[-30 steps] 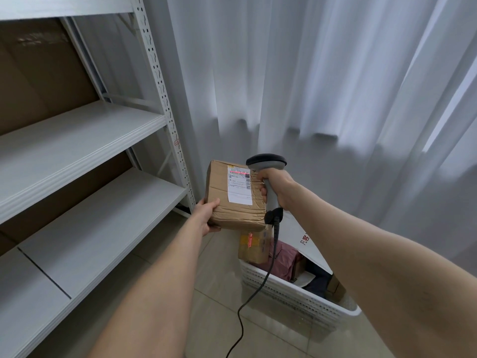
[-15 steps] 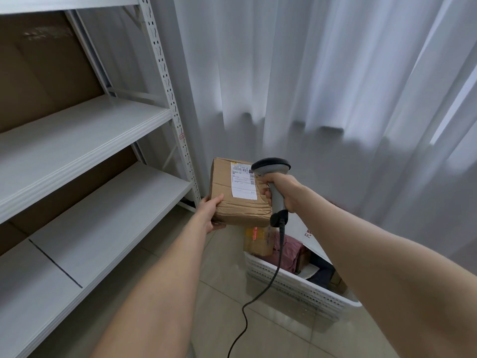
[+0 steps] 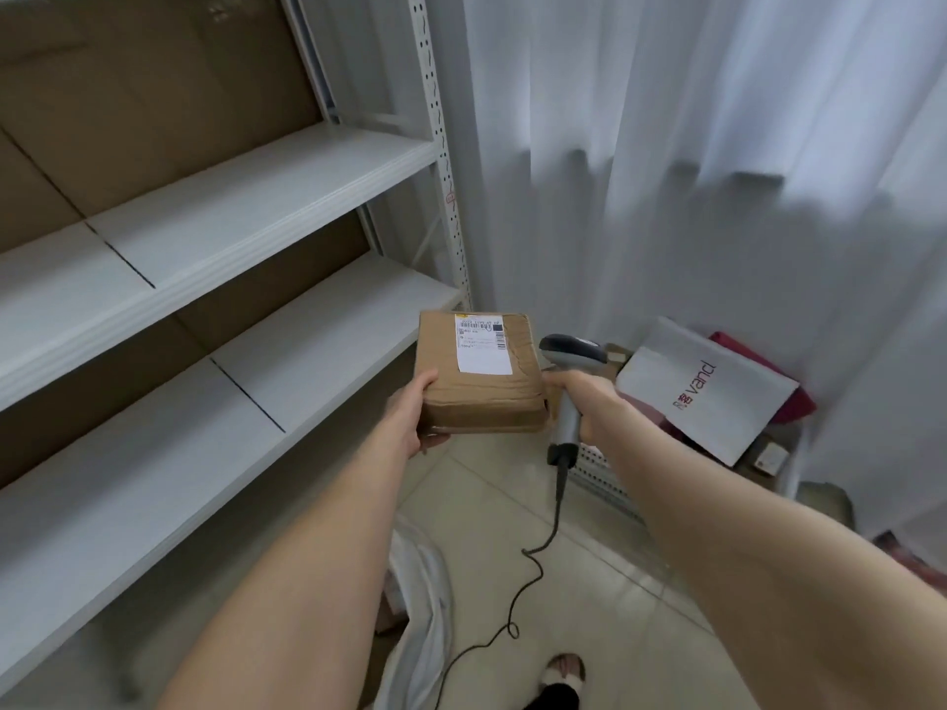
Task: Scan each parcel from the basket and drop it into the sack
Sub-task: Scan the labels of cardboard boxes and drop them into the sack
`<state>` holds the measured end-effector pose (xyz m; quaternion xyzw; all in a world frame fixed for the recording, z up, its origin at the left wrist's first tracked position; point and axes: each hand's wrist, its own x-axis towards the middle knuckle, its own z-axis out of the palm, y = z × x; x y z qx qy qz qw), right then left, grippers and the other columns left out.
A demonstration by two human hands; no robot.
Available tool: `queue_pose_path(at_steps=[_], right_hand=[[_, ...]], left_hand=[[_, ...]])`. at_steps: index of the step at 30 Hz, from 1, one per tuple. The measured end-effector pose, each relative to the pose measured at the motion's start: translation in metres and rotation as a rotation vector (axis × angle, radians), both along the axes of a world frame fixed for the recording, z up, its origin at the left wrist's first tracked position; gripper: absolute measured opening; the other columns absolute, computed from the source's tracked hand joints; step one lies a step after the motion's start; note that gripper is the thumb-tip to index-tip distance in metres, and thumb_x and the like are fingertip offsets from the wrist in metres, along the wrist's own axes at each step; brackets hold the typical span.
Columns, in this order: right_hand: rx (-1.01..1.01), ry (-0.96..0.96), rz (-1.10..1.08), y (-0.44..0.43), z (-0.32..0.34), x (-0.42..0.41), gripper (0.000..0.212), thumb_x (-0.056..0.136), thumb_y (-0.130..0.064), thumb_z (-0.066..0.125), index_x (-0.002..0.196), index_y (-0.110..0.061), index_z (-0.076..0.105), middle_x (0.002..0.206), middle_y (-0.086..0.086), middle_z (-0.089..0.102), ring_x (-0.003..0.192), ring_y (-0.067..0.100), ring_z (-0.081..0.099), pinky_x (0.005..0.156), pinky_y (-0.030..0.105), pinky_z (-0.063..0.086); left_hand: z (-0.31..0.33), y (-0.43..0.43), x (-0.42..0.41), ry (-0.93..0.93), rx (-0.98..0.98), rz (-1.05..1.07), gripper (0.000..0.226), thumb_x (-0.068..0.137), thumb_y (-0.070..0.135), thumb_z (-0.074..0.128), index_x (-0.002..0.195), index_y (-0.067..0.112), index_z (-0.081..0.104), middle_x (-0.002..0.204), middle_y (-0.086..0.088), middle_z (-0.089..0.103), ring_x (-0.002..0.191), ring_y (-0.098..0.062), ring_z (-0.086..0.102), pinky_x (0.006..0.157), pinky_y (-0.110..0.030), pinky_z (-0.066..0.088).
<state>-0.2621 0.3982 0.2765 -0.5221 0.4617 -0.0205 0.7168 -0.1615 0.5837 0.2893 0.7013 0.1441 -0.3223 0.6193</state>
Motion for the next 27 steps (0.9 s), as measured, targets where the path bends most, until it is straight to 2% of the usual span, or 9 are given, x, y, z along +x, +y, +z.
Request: queue_pose_path(at_steps=[3,7,10,14,17,20,22,24,27], right_hand=[[0.060,0.000,-0.044,0.054,-0.009,-0.020,0.052,0.078,-0.027,0.081,0.117,-0.005,0.054,0.111,0.013,0.065,0.104,0.031,0.062,0.098,0.047,0.050],[0.151,0.008,-0.017,0.118,-0.022,-0.036,0.054,0.077,-0.032,0.082,0.115,-0.007,0.053,0.110,0.013,0.063,0.102,0.034,0.062,0.096,0.054,0.050],[0.179,0.022,0.015,0.156,-0.034,-0.037,0.048,0.078,-0.027,0.081,0.112,-0.008,0.053,0.108,0.013,0.063,0.098,0.032,0.063,0.092,0.053,0.052],[0.194,0.071,0.055,0.202,-0.059,-0.032,0.046,0.079,-0.017,0.080,0.116,-0.005,0.054,0.107,0.017,0.063,0.092,0.033,0.063,0.078,0.048,0.056],[0.211,0.111,0.093,0.240,-0.088,-0.021,0.045,0.079,-0.013,0.079,0.114,-0.007,0.051,0.100,0.015,0.060,0.085,0.030,0.061,0.084,0.048,0.056],[0.228,0.149,0.111,0.283,-0.121,-0.006,0.049,0.077,-0.014,0.079,0.117,-0.007,0.050,0.108,0.017,0.061,0.096,0.033,0.063,0.090,0.049,0.054],[0.223,0.172,0.087,0.311,-0.151,0.006,0.050,0.078,-0.014,0.078,0.119,-0.005,0.051,0.112,0.018,0.060,0.101,0.035,0.061,0.086,0.046,0.053],[0.221,0.186,0.062,0.336,-0.182,0.019,0.050,0.078,-0.012,0.077,0.121,-0.003,0.052,0.110,0.017,0.060,0.096,0.033,0.060,0.077,0.042,0.051],[0.195,0.243,0.061,0.371,-0.228,0.038,0.040,0.081,-0.007,0.073,0.114,0.000,0.051,0.092,0.013,0.056,0.078,0.026,0.056,0.067,0.036,0.047]], left_hand=[[-0.005,0.047,-0.023,0.021,0.008,0.052,0.038,0.085,0.041,0.065,0.113,0.018,0.052,0.099,-0.011,0.058,0.090,-0.026,0.058,0.089,-0.049,0.053],[-0.012,0.105,-0.048,0.094,0.021,0.087,0.026,0.088,0.041,0.060,0.093,0.018,0.050,0.096,-0.011,0.055,0.087,-0.024,0.055,0.094,-0.048,0.051],[-0.021,0.145,-0.057,0.130,0.032,0.144,0.025,0.088,0.042,0.060,0.089,0.019,0.050,0.096,-0.010,0.055,0.087,-0.023,0.055,0.094,-0.048,0.050],[-0.046,0.197,-0.057,0.191,0.051,0.197,0.028,0.086,0.041,0.062,0.096,0.017,0.052,0.097,-0.010,0.056,0.090,-0.025,0.056,0.088,-0.047,0.053],[-0.071,0.239,-0.049,0.272,0.052,0.231,0.038,0.083,0.041,0.065,0.109,0.017,0.051,0.102,-0.011,0.056,0.095,-0.026,0.057,0.079,-0.044,0.055],[-0.107,0.283,-0.032,0.343,0.096,0.274,0.051,0.076,0.043,0.069,0.116,0.017,0.051,0.110,-0.013,0.054,0.102,-0.029,0.056,0.077,-0.047,0.056],[-0.134,0.308,-0.021,0.390,0.122,0.260,0.046,0.080,0.042,0.066,0.115,0.018,0.049,0.107,-0.012,0.052,0.099,-0.030,0.055,0.076,-0.048,0.056],[-0.163,0.332,-0.010,0.447,0.124,0.246,0.035,0.084,0.040,0.061,0.109,0.019,0.047,0.104,-0.011,0.050,0.095,-0.030,0.054,0.080,-0.050,0.056],[-0.217,0.364,0.008,0.520,0.142,0.242,0.032,0.088,0.040,0.056,0.111,0.019,0.048,0.101,-0.011,0.050,0.102,-0.032,0.054,0.083,-0.051,0.054]])
